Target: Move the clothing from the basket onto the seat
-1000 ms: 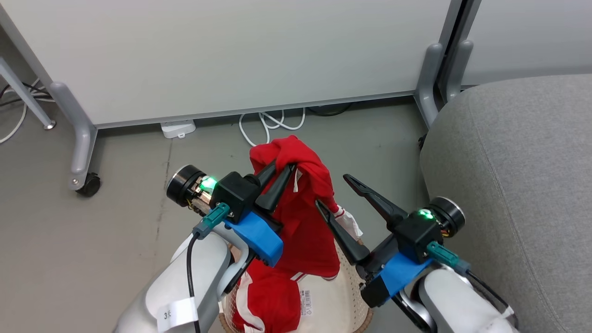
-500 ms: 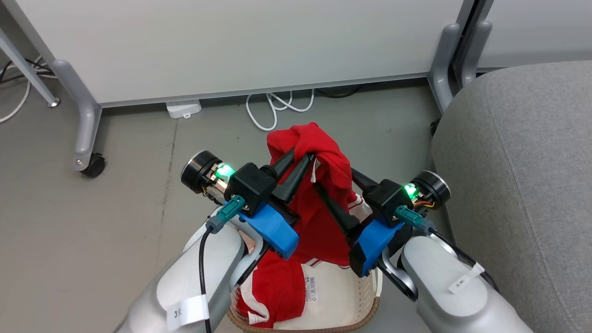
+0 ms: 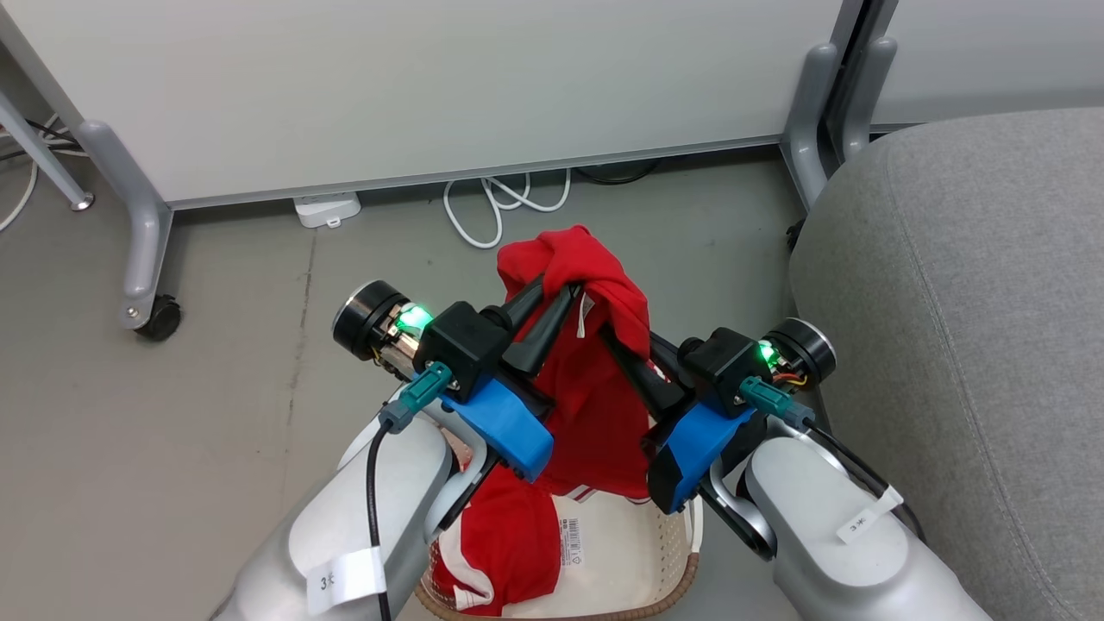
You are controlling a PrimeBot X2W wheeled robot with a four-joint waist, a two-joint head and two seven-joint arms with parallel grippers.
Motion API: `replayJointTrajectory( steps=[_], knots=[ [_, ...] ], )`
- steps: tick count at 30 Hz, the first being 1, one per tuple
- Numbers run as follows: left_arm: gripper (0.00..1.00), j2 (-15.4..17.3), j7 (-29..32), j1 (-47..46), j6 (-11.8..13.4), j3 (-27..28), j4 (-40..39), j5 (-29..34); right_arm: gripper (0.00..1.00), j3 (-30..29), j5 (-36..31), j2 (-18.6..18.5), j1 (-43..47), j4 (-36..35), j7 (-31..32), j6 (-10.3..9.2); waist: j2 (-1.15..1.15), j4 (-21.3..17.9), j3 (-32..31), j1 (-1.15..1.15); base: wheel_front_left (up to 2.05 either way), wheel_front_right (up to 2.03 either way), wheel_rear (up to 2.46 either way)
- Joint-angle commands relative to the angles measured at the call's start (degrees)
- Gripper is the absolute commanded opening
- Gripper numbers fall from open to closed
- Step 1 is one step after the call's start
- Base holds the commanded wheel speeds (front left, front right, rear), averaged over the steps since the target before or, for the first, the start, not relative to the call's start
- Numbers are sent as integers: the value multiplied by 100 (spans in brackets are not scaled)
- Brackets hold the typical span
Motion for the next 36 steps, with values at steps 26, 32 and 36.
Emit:
replayJointTrajectory(
  steps=[26, 32, 36],
  knots=[
    [100, -18, -29, -27, 10, 47, 163, 29, 0, -57, 164, -16, 5, -111, -4, 1, 0, -22, 48, -1, 0, 0, 0],
    [100, -10, -29, 15, 10, 65, 167, 60, 0, -160, 189, 2, 62, -178, -5, 1, 0, -41, 67, -1, 0, 0, 0],
    [100, -12, -29, 82, 10, 97, 127, 88, 0, -391, 267, 3, 159, -287, -5, 1, 0, -111, 84, -1, 0, 0, 0]
  ],
)
